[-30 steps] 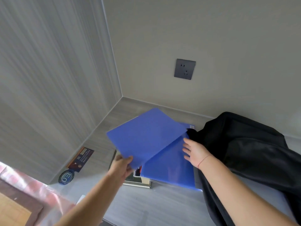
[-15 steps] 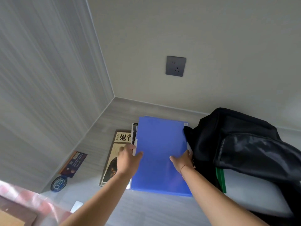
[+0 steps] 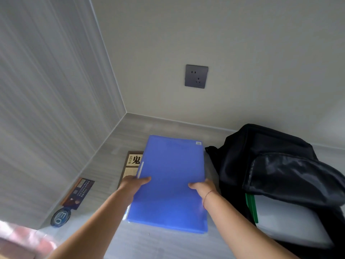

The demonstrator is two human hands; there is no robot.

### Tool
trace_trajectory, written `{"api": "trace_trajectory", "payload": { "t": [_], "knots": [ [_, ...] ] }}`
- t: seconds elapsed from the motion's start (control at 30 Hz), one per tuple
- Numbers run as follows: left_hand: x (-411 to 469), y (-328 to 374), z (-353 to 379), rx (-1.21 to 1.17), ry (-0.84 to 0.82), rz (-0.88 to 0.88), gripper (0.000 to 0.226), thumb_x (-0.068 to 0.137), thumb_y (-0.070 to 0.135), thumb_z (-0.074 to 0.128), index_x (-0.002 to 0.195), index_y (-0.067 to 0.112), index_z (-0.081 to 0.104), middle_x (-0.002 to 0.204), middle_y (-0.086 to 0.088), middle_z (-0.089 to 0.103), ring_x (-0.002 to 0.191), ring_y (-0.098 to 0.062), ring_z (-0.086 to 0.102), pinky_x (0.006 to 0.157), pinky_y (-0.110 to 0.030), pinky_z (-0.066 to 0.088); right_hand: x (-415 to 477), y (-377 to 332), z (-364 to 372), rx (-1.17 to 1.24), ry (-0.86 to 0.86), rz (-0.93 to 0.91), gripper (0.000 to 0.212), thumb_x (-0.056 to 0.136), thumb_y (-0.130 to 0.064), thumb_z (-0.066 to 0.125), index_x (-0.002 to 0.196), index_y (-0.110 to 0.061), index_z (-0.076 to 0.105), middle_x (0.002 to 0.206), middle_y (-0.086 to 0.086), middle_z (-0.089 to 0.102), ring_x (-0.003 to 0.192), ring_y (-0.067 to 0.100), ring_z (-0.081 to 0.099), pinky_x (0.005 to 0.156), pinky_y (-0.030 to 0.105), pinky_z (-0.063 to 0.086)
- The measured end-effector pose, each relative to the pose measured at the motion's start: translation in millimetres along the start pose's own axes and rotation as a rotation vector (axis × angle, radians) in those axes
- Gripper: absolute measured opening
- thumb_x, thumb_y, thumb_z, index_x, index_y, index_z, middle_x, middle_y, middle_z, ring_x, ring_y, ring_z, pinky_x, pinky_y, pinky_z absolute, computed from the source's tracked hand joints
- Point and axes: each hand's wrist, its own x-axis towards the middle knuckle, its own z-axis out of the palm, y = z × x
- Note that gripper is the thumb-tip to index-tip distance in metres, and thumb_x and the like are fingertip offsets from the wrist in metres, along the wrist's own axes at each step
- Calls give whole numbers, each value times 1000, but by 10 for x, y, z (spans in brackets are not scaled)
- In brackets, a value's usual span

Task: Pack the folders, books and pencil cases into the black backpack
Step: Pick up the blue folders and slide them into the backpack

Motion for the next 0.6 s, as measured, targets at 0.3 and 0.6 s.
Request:
{"api": "trace_trajectory", "payload": {
  "t": [0.3, 0.6],
  "knots": [
    [-217, 284, -385, -188, -123, 377, 46, 70, 2, 77, 112, -3, 57, 109, -26, 66, 86, -32, 67, 81, -45, 56, -182, -629, 19, 75, -442, -286, 50, 72, 15, 65, 118, -2, 59, 106, 13, 67, 87, 23, 67, 75, 32, 56],
    [-318, 406, -383, -254, -203, 513, 67, 54, 19, 84, 115, 6, 59, 113, -14, 69, 103, -31, 66, 90, -44, 52, -251, -885, -81, -56, -401, -442, 33, 75, 9, 69, 97, -16, 66, 105, 6, 69, 91, 20, 67, 85, 32, 53]
  ]
}}
